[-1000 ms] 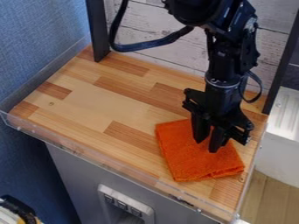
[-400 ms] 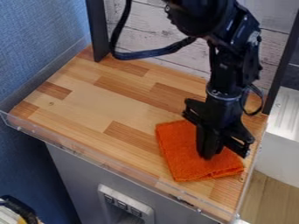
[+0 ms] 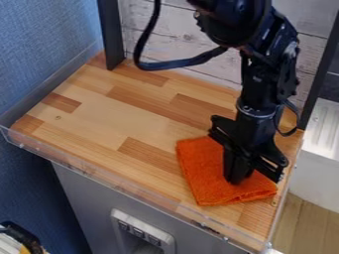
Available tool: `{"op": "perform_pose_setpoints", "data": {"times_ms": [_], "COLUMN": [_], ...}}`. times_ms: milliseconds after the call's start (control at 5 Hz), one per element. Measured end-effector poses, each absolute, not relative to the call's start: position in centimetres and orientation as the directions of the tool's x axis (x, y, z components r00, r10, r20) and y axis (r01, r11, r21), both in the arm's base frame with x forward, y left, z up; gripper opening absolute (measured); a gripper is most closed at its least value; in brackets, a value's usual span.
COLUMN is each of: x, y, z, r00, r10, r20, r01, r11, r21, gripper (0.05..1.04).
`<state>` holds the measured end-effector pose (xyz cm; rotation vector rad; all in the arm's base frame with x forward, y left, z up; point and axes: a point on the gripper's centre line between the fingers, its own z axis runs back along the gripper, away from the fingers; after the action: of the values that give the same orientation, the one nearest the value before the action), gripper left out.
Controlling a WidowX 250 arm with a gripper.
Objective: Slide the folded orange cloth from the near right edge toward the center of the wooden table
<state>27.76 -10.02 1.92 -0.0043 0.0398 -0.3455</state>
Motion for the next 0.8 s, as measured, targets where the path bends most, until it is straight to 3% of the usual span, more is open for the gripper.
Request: {"op": "perform_pose_setpoints", "data": {"times_ms": [800], "x": [28.34], "y": [-9.78], "z": [0.79], "r00": [0.973], "r10": [-0.231], "r20": [0.009], "r01": [0.231], "r11": [0.973], "r21": [0.02], "gripper": [0.059]}}
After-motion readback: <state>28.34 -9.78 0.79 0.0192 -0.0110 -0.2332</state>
